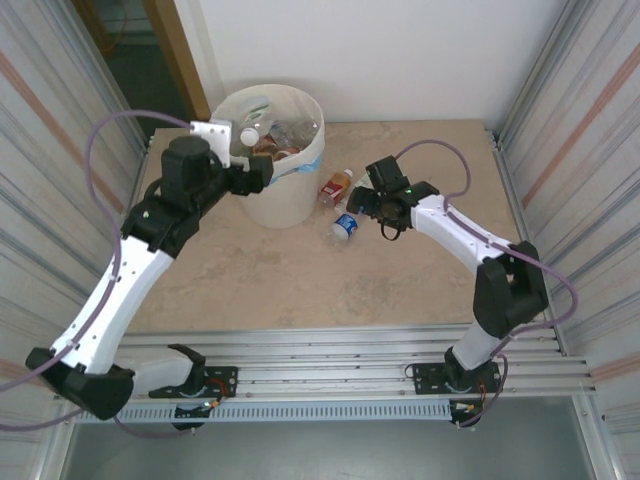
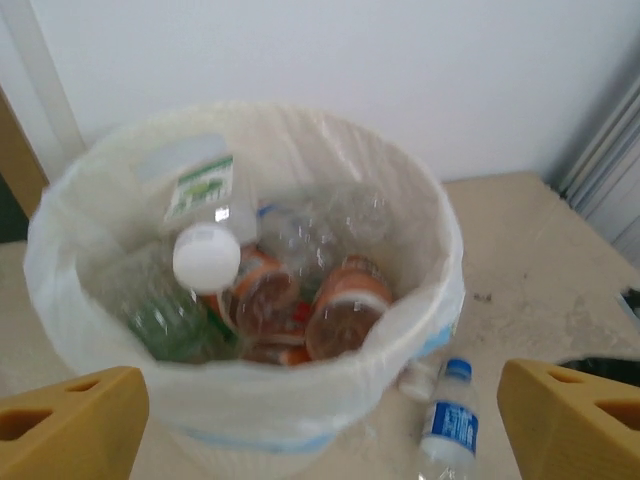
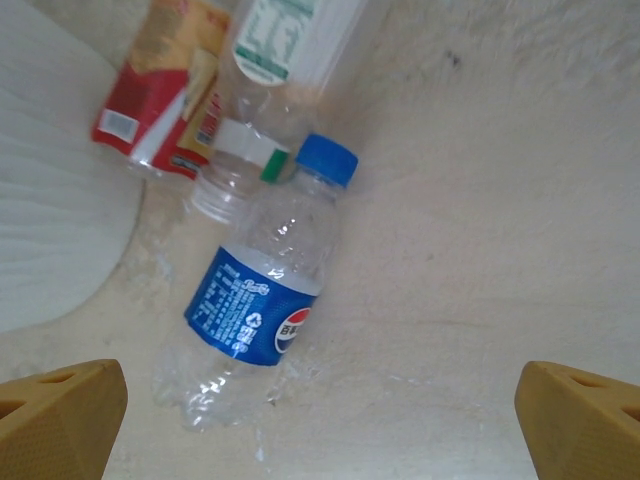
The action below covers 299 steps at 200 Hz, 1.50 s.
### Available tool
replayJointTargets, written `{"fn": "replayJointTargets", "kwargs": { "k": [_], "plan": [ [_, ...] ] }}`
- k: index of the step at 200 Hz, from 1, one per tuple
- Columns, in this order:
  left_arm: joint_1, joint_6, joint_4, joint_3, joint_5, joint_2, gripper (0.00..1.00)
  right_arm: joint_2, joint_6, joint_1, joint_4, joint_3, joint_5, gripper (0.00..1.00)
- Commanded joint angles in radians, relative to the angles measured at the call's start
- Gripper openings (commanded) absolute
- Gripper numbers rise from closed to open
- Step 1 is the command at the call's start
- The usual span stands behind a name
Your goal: Put the plastic bottles in the bin
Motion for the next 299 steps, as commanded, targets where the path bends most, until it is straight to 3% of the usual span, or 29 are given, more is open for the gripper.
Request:
{"fn": "replayJointTargets", "kwargs": {
  "k": [1, 60, 126, 241, 299],
  "plan": [
    [-0.005, -0.087, 0.098, -0.115, -0.018, -0.103, 0.99, 0.07, 0.066, 0.026, -0.013, 0.052, -0.028, 0.98],
    [-0.005, -0.201, 0.12, -0.333, -0.085, -0.269, 0.99, 0.232, 0.101, 0.075, 0.003, 0.123, -0.056, 0.98],
    [-0.004, -0.218, 0.12, -0.359, -0.092, -0.277, 0.99, 0.355, 0.115, 0.072, 0.005, 0.171, -0.068, 1.0],
    [-0.004, -0.231, 0.125, -0.372, -0.079, -0.266, 0.99, 0.38, 0.103, 0.041, 0.024, 0.094, -0.085, 0.72],
    [-0.005, -0.232, 0.129, -0.366, -0.069, -0.266, 0.99, 0.291, 0.09, 0.04, 0.02, 0.001, -0.072, 0.52]
  ]
}}
